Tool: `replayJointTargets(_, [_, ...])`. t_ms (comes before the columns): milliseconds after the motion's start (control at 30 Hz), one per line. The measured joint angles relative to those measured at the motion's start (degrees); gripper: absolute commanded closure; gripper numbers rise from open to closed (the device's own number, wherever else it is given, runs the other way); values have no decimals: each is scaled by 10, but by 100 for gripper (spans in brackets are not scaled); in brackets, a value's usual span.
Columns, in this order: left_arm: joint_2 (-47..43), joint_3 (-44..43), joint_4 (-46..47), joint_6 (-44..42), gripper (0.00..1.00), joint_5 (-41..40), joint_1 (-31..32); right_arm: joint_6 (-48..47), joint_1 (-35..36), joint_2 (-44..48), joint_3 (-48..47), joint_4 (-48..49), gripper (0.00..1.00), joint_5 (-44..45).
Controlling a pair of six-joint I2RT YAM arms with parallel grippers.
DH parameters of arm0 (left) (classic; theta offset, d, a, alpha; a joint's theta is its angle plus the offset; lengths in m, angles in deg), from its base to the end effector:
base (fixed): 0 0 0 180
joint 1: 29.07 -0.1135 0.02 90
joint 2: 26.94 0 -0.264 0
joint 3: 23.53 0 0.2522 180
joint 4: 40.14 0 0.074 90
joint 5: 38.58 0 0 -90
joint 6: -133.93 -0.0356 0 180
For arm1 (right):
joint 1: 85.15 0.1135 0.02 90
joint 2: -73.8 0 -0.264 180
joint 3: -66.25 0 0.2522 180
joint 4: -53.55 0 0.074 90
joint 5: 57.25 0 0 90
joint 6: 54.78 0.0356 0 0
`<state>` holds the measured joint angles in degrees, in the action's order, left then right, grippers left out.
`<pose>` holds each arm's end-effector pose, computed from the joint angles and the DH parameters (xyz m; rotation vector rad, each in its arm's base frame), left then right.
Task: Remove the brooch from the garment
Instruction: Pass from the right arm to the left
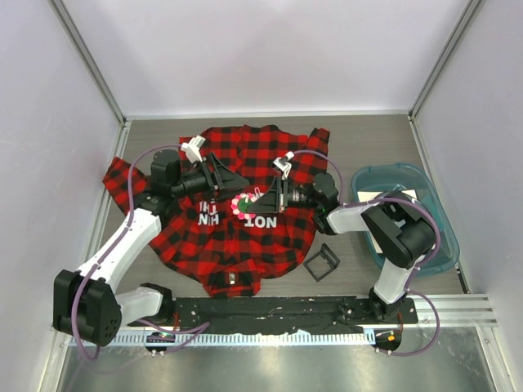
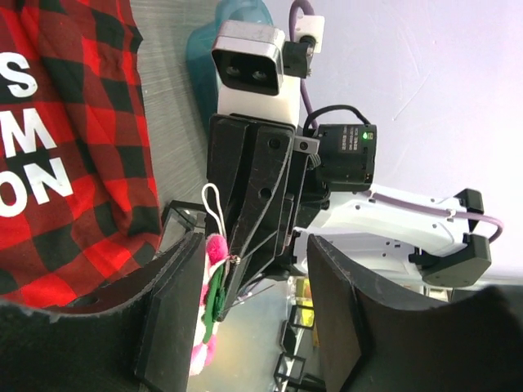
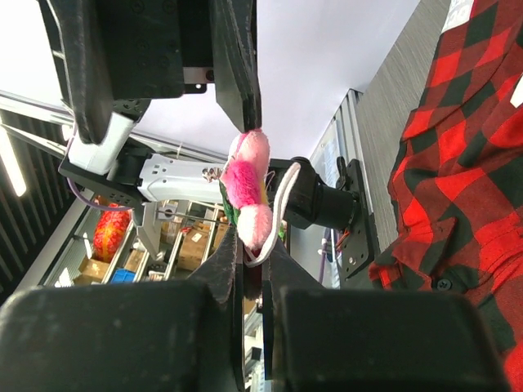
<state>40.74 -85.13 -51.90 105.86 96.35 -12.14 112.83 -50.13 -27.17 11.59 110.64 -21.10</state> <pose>0.2461 -0.1012 0.3006 -0.2150 2.1418 -1.6121 0.2601 0.2174 0.2081 -0.3425 1.8954 2.1130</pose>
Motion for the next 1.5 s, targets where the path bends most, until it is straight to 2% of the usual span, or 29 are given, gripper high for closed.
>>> replayJointTargets(100, [-13, -17, -35, -23, 39, -20, 0, 0, 0, 1, 0, 1, 99, 1])
replayJointTargets(200, [-25, -26, -52, -39, 26, -27, 0, 15, 0, 1, 0, 13, 99, 0])
replayJointTargets(467, [-45, -30, -102, -65, 23, -40, -9, 127, 0, -51, -7, 36, 99, -8])
replayJointTargets(633, [-65, -30, -121, -76, 13, -44, -19, 155, 0, -57, -7, 37, 99, -9])
replayJointTargets(700, [-66, -29, -131, -81, 13, -46, -20, 159, 0, -57, -7, 37, 99, -9])
replayJointTargets(767, [-66, -28, -148, -84, 15, -56, -21, 162, 0, -57, -7, 37, 99, -10])
replayJointTargets(833, [-70, -23, -163, -83, 22, -66, -21, 164, 0, -57, -7, 37, 99, -10])
replayJointTargets(900, [-74, -17, -164, -76, 34, -68, -21, 166, 0, -57, -7, 37, 99, -10])
replayJointTargets(933, [-77, -10, -159, -66, 36, -66, -21, 167, 0, -57, -7, 37, 99, -9])
replayJointTargets(1233, [-82, 57, -114, -3, 36, -50, -21, 169, 0, -57, -10, 37, 99, -10])
replayJointTargets(1333, [-82, 66, -101, 12, 47, -47, -21, 169, 0, -57, -10, 37, 99, -9])
replayJointTargets(1500, [-73, 109, -13, 58, 58, -32, -21, 169, 0, -57, -10, 37, 99, -9])
